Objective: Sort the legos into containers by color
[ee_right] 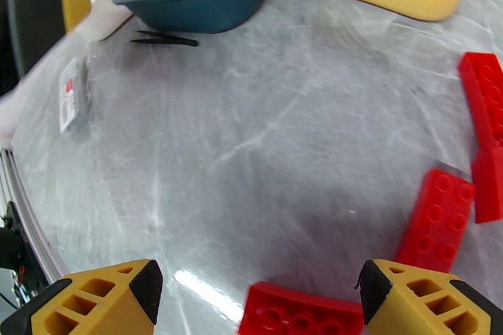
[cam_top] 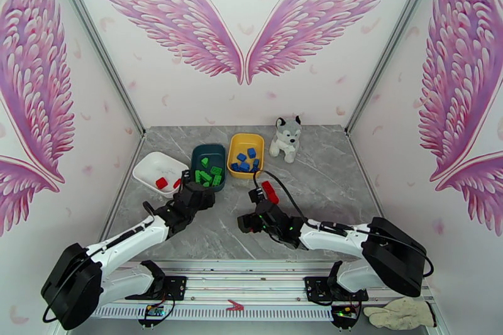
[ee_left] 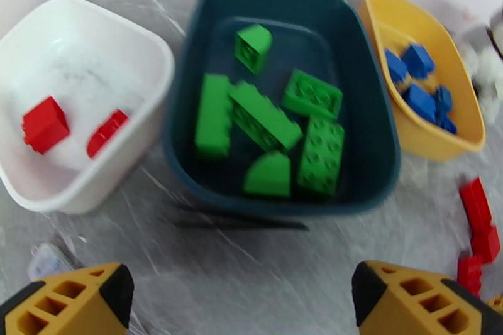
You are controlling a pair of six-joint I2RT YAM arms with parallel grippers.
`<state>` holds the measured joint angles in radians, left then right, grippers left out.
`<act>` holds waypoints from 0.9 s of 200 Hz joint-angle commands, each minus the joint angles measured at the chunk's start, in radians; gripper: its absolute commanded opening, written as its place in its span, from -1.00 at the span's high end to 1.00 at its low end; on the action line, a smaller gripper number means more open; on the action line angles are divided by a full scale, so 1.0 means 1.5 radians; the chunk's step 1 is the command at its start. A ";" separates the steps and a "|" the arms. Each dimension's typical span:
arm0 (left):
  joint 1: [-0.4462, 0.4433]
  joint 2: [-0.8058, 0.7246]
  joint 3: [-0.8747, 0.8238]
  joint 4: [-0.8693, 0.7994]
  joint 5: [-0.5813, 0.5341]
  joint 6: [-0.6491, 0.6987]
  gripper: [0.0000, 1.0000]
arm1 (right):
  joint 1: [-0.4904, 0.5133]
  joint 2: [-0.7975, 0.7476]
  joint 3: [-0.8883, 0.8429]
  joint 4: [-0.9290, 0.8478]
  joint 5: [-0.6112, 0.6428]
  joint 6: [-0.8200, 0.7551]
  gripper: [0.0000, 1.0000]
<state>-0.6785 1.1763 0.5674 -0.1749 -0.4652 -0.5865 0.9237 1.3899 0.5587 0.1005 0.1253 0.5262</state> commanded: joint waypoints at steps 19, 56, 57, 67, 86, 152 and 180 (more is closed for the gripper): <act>-0.116 0.021 -0.027 0.037 -0.030 -0.024 -0.97 | -0.016 -0.046 -0.054 -0.014 0.003 0.022 -0.77; -0.197 0.055 -0.044 0.094 -0.027 0.003 -0.97 | -0.018 -0.069 -0.084 -0.017 0.009 0.047 -0.70; -0.199 0.055 -0.045 0.096 -0.027 0.004 -0.98 | -0.018 -0.070 -0.085 -0.018 0.009 0.047 -0.71; -0.211 0.066 -0.050 0.110 -0.028 0.013 -0.98 | -0.020 -0.078 -0.091 -0.022 0.010 0.053 -0.69; -0.219 0.083 -0.065 0.152 -0.006 0.029 -0.98 | -0.022 -0.103 -0.106 -0.030 0.019 0.068 -0.69; -0.234 0.169 -0.069 0.261 0.082 0.088 -0.97 | -0.030 -0.274 -0.160 -0.123 0.067 0.102 -0.81; -0.237 0.212 -0.065 0.302 0.112 0.100 -0.97 | -0.031 -0.340 -0.176 -0.171 0.089 0.106 -0.84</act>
<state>-1.0256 1.4479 0.4641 0.1947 -0.3561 -0.4736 0.8852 0.9482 0.3210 -0.0563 0.2008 0.6590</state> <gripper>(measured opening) 0.988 0.912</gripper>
